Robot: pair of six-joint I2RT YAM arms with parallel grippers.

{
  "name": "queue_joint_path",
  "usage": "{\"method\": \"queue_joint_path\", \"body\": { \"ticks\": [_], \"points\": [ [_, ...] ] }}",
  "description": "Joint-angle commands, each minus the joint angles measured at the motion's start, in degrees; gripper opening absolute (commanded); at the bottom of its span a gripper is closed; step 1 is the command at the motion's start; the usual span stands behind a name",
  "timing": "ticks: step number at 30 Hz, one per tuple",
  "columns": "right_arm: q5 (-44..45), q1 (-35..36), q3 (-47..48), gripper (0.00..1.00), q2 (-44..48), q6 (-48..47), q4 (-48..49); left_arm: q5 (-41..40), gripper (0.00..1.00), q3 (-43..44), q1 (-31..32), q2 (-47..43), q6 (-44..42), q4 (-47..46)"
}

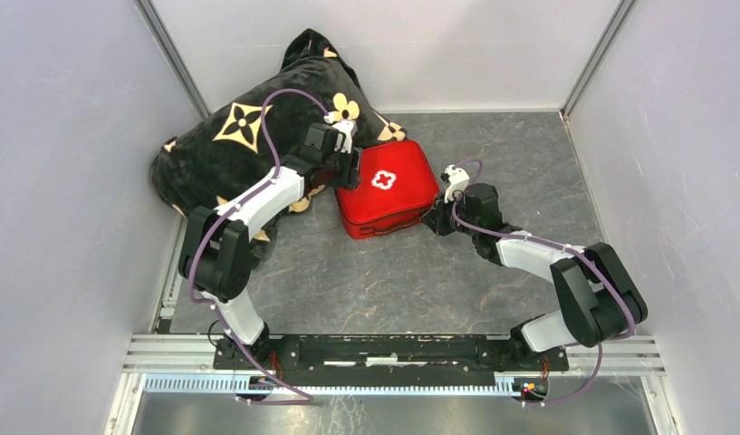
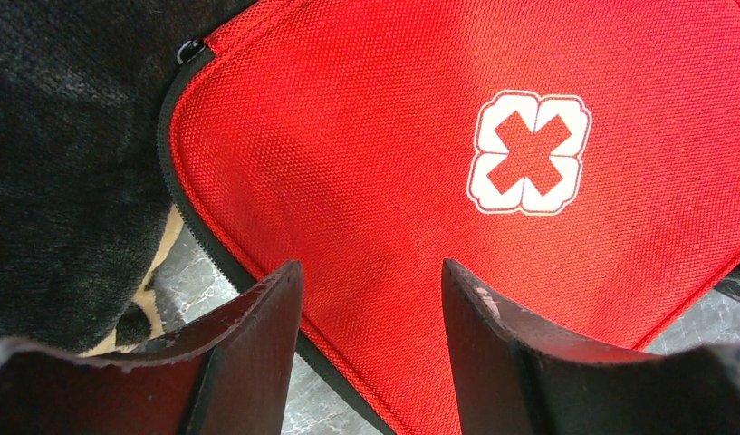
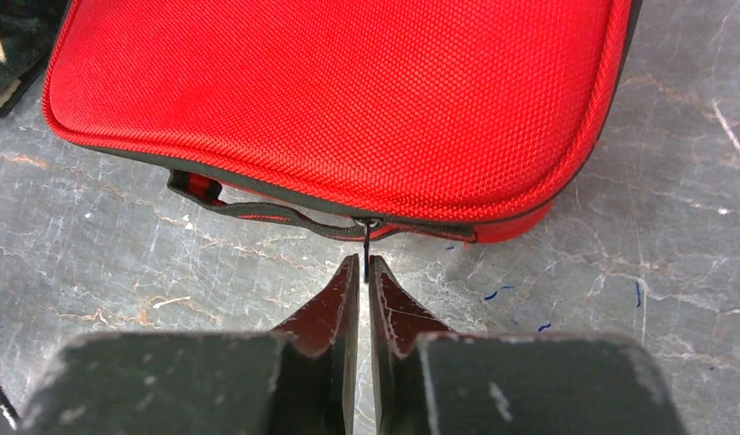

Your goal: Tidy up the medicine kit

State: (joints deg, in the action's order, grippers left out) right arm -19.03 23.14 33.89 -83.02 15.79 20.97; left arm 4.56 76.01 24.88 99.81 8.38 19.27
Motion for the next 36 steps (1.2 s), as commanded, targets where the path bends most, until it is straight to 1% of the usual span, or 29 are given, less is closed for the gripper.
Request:
{"method": "queue_joint_path", "body": {
  "ticks": [1,4,8,16,21,24,36],
  "points": [
    [0.7,-0.1,0.7,0.16,0.6,-0.7,5.0,-0.8,0.64,1.9,0.2,0.7,0.7,0.0],
    [0.0,-0.1,0.7,0.22,0.8,-1.4,5.0,-0.8,0.64,1.9,0.2,0.6,0.7,0.0],
    [-0.8,-0.1,1.2,0.27,0.3,-1.7,5.1,-0.7,0.65,2.0,0.2,0.5,0.6,-0.1],
    [1.0,0.0,1.3,0.38,-1.1,-0.3,6.3,-0.3,0.65,2.0,0.2,0.6,0.6,-0.2],
    [3.1,0.3,0.5,0.39,-1.7,1.6,8.6,0.0,0.65,2.0,0.2,0.5,0.7,-0.2],
    [6.0,1.0,0.0,0.39,-1.7,3.0,9.9,0.2,0.65,2.1,0.2,0.6,0.7,-0.2],
    [13.9,5.0,0.5,0.38,-3.9,4.6,10.1,1.1,0.65,2.1,0.2,0.6,0.7,-0.3]
  ]
}}
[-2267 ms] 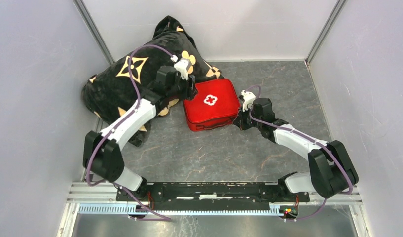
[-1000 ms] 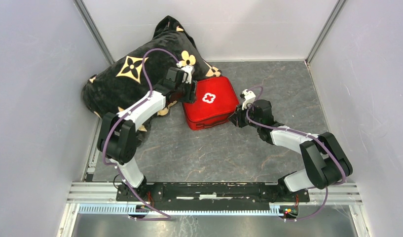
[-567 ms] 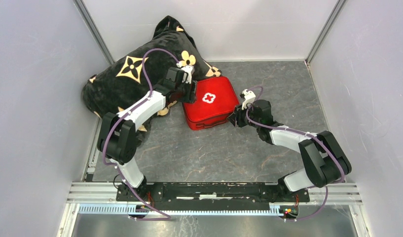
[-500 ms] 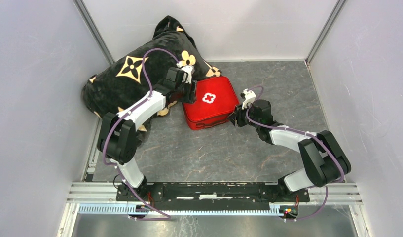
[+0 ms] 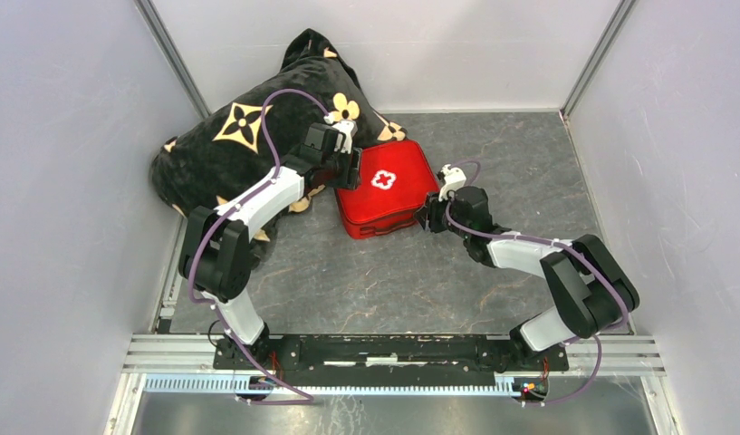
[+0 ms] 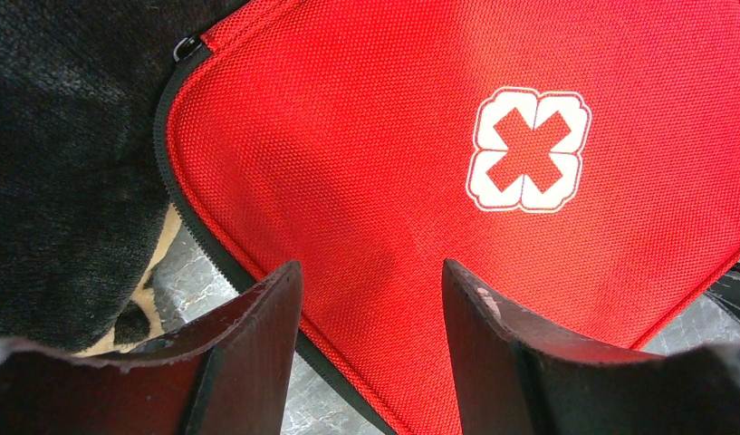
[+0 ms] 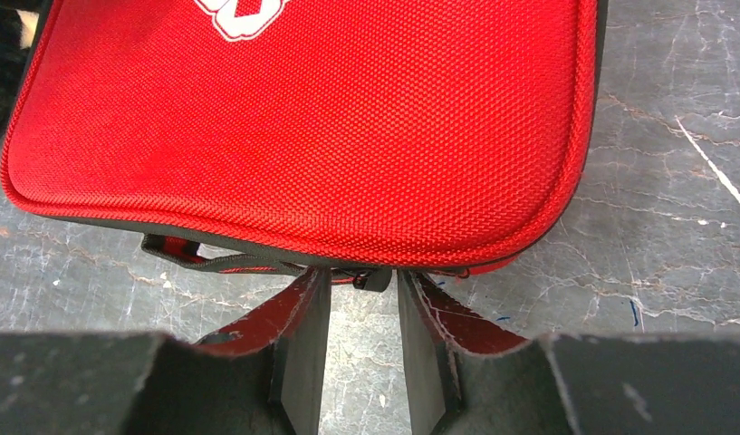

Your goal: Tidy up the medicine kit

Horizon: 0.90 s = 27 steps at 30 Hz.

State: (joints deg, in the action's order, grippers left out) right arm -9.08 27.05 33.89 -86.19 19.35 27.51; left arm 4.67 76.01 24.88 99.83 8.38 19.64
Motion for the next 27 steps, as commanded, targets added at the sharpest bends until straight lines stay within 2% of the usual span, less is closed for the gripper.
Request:
{"method": "queue_joint_path", "body": {
  "ticks": [1,4,15,16,21,25,27],
  "points": [
    [4.8,1.4,0.4,0.38,-0.8,1.2,3.7,1.0,0.65,2.2,0.2,0.6,0.7,-0.6],
    [6.4,1.7,0.0,0.35,-1.1,1.7,4.8,1.3,0.65,2.2,0.2,0.5,0.8,-0.6],
    [10.0,2.0,-0.8,0.01,-0.1,-1.2,3.9,-0.1,0.65,1.6,0.2,-0.8,1.2,-1.2],
    [10.0,2.0,-0.6,0.0,0.3,-2.1,2.8,-0.3,0.65,1.3,0.1,-1.2,1.4,-1.7],
    [9.6,0.6,3.6,0.0,1.5,-9.8,-7.4,-0.4,0.65,-0.2,0.0,-3.6,1.7,-3.9],
    [10.3,-0.9,14.2,0.0,-1.3,-18.1,-23.6,0.5,0.66,-1.0,0.0,-5.3,1.2,-5.0],
    [13.3,-1.5,17.4,0.0,-2.2,-21.3,-28.0,0.5,0.66,-0.8,0.0,-5.5,0.5,-4.7]
  ]
}}
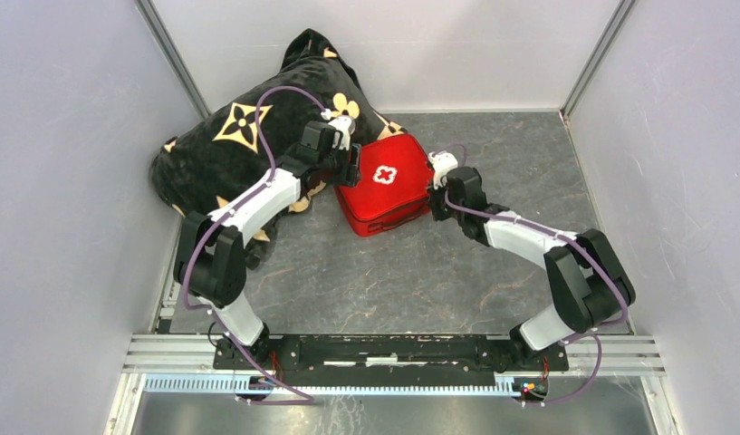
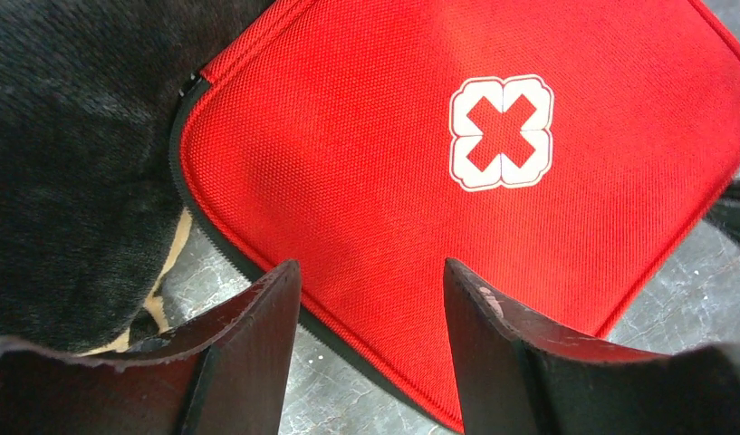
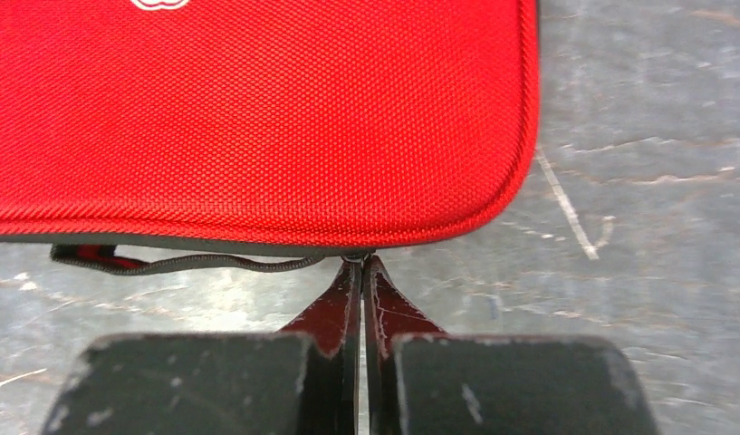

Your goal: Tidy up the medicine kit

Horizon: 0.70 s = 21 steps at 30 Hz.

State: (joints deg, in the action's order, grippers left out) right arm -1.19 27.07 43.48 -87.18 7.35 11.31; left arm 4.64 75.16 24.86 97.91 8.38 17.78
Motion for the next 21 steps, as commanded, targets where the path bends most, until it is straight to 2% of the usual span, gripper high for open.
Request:
{"method": "queue_joint_path", "body": {
  "ticks": [1,5,9,14,16,21],
  "points": [
    [7.1,-1.9,9.1,0.0,-1.6,-9.6,-13.7,0.3,0.66,0.1,0.0,-3.6,0.3,-2.6],
    [11.5,-3.6,14.5,0.0,-5.2,-9.5,-18.5,-0.8,0.67,0.5,0.0,-3.5,0.7,-2.6],
    [13.6,-7.0,19.4,0.0,-9.7,-8.1,-19.1,0.4,0.68,0.5,0.0,-3.3,0.9,-2.6],
    [6.0,-9.2,25.5,0.0,-14.3,-11.4,-19.2,3.6,0.7,1.0,1.2,-2.2,-2.6,-1.2],
    [-1.3,-9.4,25.6,0.0,-14.3,-14.3,-17.7,2.0,0.71,1.9,3.3,-0.6,-4.2,0.7],
    [-7.6,-9.5,26.3,0.0,-15.2,-15.8,-18.2,-2.1,0.72,3.1,4.1,2.3,-3.3,1.5]
  ]
}}
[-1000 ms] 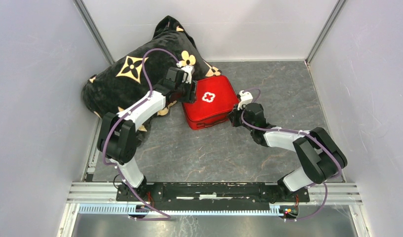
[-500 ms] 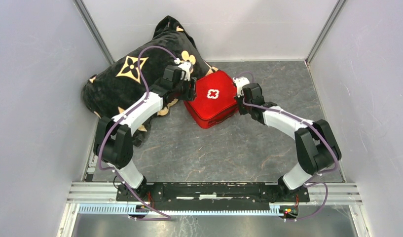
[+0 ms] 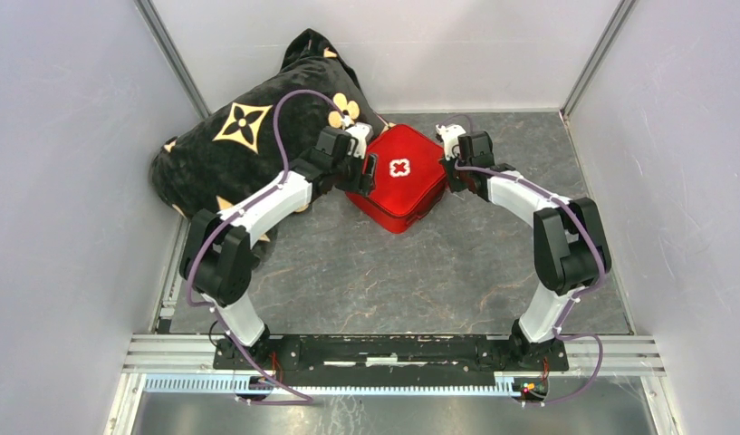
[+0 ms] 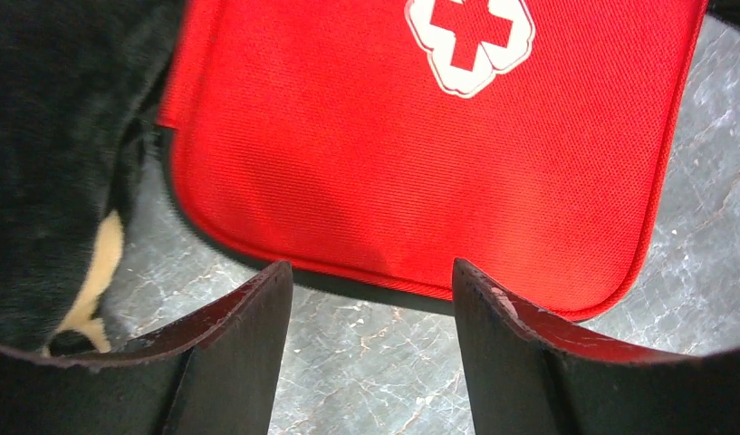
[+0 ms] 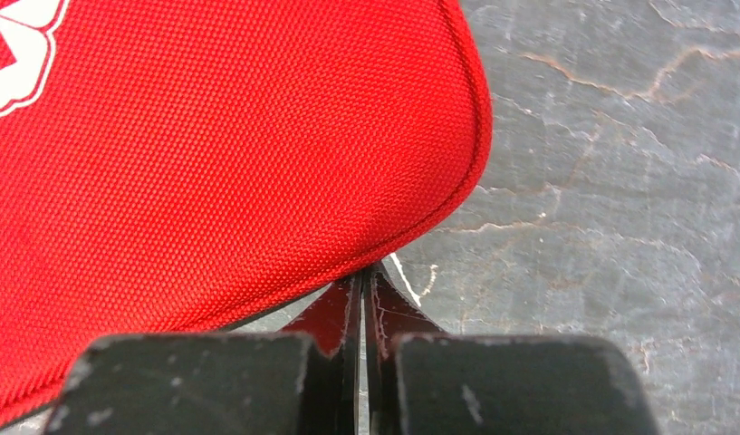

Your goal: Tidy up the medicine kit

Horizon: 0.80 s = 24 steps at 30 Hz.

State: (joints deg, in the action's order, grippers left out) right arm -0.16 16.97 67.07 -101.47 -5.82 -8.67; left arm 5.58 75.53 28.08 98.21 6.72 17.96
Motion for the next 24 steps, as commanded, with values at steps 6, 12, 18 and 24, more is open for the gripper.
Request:
{"method": "queue_joint_path", "body": {
  "ticks": [6,12,18,24],
  "points": [
    [-9.7,0.6,0.8,0.0,-0.5,-1.4,2.6,-6.1,0.73,3.3,0.8,3.6,0.6,2.3],
    [-9.7,0.6,0.4,0.0,-0.6,-0.6,2.5,-14.0,0.74,2.6,0.4,1.1,4.2,-0.9],
    [-3.1,0.1,0.1,0.0,-0.6,1.3,0.4,-12.0,0.77,14.8,-4.1,8.7,2.3,0.6],
    [-5.3,-0.7,0.3,0.0,-0.8,2.5,0.1,-3.7,0.81,21.0,-6.2,17.7,-1.3,3.3]
  ]
}}
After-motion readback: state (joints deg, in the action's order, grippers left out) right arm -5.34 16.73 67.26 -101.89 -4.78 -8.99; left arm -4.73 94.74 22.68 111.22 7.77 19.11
